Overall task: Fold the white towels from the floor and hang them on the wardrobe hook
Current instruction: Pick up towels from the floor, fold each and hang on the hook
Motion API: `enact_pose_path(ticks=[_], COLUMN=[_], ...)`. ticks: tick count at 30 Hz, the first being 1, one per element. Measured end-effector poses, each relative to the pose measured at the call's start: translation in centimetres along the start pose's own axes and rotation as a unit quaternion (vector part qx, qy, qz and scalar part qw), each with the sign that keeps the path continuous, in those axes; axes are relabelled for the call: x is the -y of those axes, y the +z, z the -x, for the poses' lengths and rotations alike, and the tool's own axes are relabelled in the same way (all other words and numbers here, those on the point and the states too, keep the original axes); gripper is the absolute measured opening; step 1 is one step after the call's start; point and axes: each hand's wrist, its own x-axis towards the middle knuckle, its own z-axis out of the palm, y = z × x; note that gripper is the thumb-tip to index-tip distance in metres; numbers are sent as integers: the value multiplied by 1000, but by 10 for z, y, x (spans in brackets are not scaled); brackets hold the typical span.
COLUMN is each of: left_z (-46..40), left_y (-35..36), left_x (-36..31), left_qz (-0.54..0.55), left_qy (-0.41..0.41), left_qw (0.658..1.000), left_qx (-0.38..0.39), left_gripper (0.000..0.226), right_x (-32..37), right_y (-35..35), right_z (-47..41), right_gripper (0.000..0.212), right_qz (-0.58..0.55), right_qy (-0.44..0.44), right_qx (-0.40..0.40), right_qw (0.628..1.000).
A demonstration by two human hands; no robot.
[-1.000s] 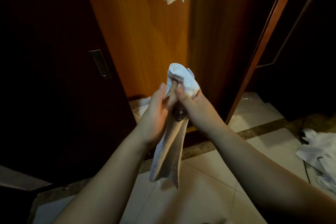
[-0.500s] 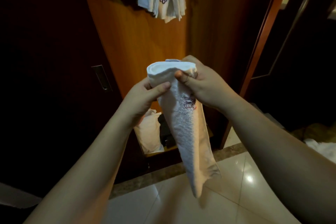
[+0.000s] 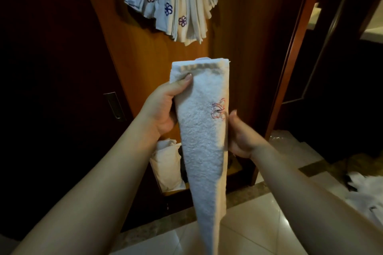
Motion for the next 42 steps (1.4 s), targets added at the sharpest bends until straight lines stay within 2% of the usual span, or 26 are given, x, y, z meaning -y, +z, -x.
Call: enact_pose_path(ticks=[2,5,7,9,12,14,16,18,20,24,26,29,31,33,36,39,42], left_z=[-1,-2,-3,-3,-2,-1,-1,-2,-4,-9,-11,-15,-17,-20,-21,-22,-21], left_y=[-3,-10,-15,-19,-22,-21,-18,-14,-8,2,8,13,15,17,18,16,12], left_x=[-9,-23,-31,-40,-50,-54,-57,-61,-63,-64,-64,-64,-65,-66,-66,-70,-76], left_qz=[-4,-22,-34,-35,-23,-8,5,12,17,19,22,19,12,3,-19,-89,-158], left_qy=[-13,-28,-29,-23,6,25,40,50,59,71,70,72,77,77,73,107,150], left_qw=[1000,998,997,996,997,999,999,998,995,988,987,986,986,985,985,978,965], left_qx=[13,44,69,84,78,45,-1,-44,-81,-135,-146,-148,-149,-153,-156,-158,-144], left_gripper=[29,34,34,38,37,26,21,21,23,24,23,23,24,24,25,22,15], right_x=[-17,-31,-33,-29,-16,-5,2,3,0,-9,-8,-5,-4,-3,-3,-7,-10], right_y=[-2,2,7,14,29,40,49,52,54,52,51,46,41,39,40,40,41], right_z=[-2,-10,-15,-18,-18,-15,-10,-8,-7,-5,-5,-4,-2,0,0,2,3], right_gripper=[94,67,58,62,81,77,66,48,22,45,44,20,29,44,51,53,44], right_qz=[2,-6,0,4,61,192,324,386,393,330,334,314,284,329,404,364,312], right_qy=[13,8,-4,-17,-58,-109,-153,-186,-211,-245,-244,-205,-164,-154,-157,-179,-195], right_qx=[12,38,55,47,-30,-101,-145,-147,-154,-189,-205,-181,-136,-109,-123,-147,-164], right_qw=[1000,999,998,999,996,970,922,891,882,892,887,909,935,925,893,902,915])
